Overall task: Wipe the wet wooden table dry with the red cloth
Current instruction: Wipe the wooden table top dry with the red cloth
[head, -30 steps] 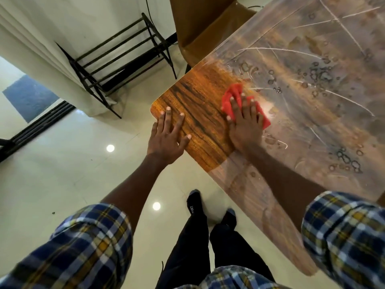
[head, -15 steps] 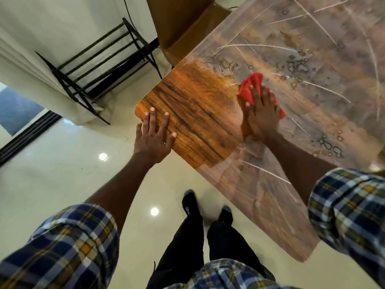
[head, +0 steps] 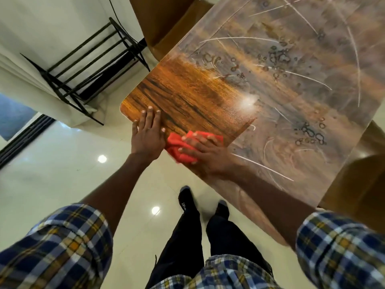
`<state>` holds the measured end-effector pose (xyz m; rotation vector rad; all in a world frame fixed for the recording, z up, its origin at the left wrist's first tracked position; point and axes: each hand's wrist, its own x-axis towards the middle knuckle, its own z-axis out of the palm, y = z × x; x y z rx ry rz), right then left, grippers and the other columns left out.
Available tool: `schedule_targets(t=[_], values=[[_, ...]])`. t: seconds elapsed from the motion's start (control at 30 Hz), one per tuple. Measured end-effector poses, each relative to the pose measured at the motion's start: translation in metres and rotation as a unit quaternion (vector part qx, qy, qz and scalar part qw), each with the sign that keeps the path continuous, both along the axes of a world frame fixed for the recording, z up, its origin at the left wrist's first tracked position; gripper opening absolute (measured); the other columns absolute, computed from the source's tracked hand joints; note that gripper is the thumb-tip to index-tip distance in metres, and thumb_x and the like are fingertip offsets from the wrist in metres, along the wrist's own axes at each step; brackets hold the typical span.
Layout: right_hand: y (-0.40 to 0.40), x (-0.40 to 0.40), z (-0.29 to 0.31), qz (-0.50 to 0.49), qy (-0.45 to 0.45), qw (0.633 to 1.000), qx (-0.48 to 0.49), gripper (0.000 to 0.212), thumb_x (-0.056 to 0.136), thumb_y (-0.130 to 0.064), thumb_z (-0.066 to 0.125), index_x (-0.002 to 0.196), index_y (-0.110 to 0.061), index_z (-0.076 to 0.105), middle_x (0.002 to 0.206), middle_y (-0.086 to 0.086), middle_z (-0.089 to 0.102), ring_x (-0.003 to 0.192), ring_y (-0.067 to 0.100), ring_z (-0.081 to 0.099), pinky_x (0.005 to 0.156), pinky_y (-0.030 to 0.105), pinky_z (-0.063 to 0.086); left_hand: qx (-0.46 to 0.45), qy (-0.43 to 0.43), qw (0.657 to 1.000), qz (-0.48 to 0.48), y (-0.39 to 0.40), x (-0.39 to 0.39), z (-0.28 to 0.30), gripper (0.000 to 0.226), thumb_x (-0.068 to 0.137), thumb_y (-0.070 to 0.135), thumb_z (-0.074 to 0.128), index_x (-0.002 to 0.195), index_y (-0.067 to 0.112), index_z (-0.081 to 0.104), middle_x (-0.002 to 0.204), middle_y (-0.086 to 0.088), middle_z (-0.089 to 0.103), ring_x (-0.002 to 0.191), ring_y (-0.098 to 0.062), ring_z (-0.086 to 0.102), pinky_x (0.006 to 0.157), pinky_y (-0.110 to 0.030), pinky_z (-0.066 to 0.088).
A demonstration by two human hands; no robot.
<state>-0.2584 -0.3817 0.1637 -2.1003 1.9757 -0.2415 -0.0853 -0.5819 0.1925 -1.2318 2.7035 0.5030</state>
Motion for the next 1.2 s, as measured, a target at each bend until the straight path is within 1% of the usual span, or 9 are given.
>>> schedule_targets(t=[0.17,0.23,0.37,0.5,0.67,0.77,0.9,1.07,1.2], values=[[0.01,-0.109,0.011,-0.334,-0.036,0.941,0.033,0.06,0.11,-0.056,0.024,0.168,-0.042,0.018,0.179,-0.004,0.011,0.165,0.029,0.01,0.128,0.061,0.017,0.035,0.07,0.997,-0.012,0.052,-0.018,0.004,0.055,0.111,0.039,0.033,0.162,0.019,0.032,0.172,-0.006,0.022,0.16,-0.029,0.018,0.129,-0.051,0.014],[0.013,-0.104,0.015,-0.385,-0.033,0.922,0.04,0.059,0.111,-0.053,0.025,0.168,-0.042,0.017,0.179,-0.005,0.009,0.165,0.027,0.006,0.128,0.061,0.015,0.059,0.077,0.995,0.018,0.059,-0.019,0.002,0.055,0.111,0.04,0.034,0.162,0.02,0.033,0.173,-0.005,0.019,0.16,-0.029,0.015,0.129,-0.051,0.014],[0.022,-0.017,0.015,-0.308,-0.027,0.95,0.045,0.061,0.112,-0.053,0.023,0.17,-0.042,0.004,0.179,-0.005,-0.005,0.165,0.029,-0.003,0.127,0.06,0.008,0.09,0.084,0.991,0.053,0.059,-0.027,0.006,0.057,0.111,0.046,0.029,0.161,0.019,0.035,0.173,-0.004,0.018,0.161,-0.028,0.012,0.129,-0.05,0.012],[0.057,0.061,0.008,-0.194,-0.024,0.981,0.01,0.058,0.109,-0.049,0.04,0.166,-0.044,0.028,0.177,-0.008,0.018,0.164,0.026,0.018,0.121,0.056,0.028,0.12,0.089,0.986,0.068,0.064,-0.031,0.008,0.06,0.111,0.046,0.027,0.161,0.014,0.033,0.174,-0.009,0.015,0.161,-0.03,0.009,0.129,-0.054,0.015],[0.082,0.002,0.001,-0.012,0.001,1.0,-0.003,0.057,0.109,-0.052,0.042,0.164,-0.042,0.033,0.175,-0.006,0.027,0.161,0.027,0.027,0.121,0.052,0.026,0.036,0.145,0.988,0.034,0.11,-0.041,0.019,0.043,0.11,0.034,0.038,0.144,0.013,0.053,0.154,-0.01,0.049,0.144,-0.03,0.045,0.115,-0.05,0.043],[0.084,-0.08,0.004,-0.147,0.004,0.989,0.026,0.06,0.111,-0.054,0.028,0.169,-0.04,0.021,0.178,-0.001,0.016,0.164,0.03,0.016,0.125,0.06,0.023,0.05,0.147,0.987,0.046,0.144,-0.044,0.021,0.042,0.11,0.04,0.035,0.137,0.017,0.058,0.143,-0.008,0.061,0.129,-0.03,0.058,0.103,-0.048,0.052],[0.1,-0.152,0.014,-0.338,-0.021,0.94,0.051,0.062,0.109,-0.057,0.019,0.169,-0.039,0.019,0.179,0.001,0.013,0.165,0.031,0.01,0.128,0.062,0.017,0.096,0.136,0.984,0.057,0.156,-0.035,0.01,0.045,0.111,0.046,0.034,0.139,0.021,0.059,0.162,-0.005,0.045,0.151,-0.029,0.04,0.112,-0.05,0.046],[0.113,-0.061,0.016,-0.29,-0.022,0.955,0.061,0.064,0.108,-0.055,0.023,0.169,-0.04,0.012,0.179,-0.001,0.005,0.165,0.034,0.004,0.128,0.06,0.012,0.117,0.125,0.982,0.081,0.157,-0.041,0.024,0.052,0.112,0.041,0.035,0.151,0.011,0.049,0.162,-0.014,0.043,0.151,-0.033,0.039,0.119,-0.05,0.038],[0.154,0.039,0.008,-0.178,-0.014,0.984,0.026,0.066,0.105,-0.049,0.046,0.167,-0.046,0.022,0.178,-0.007,0.015,0.164,0.03,0.017,0.121,0.059,0.028,0.127,0.109,0.982,0.085,0.161,-0.046,0.032,0.056,0.112,0.038,0.031,0.158,0.007,0.038,0.164,-0.018,0.037,0.154,-0.034,0.032,0.122,-0.046,0.03]])
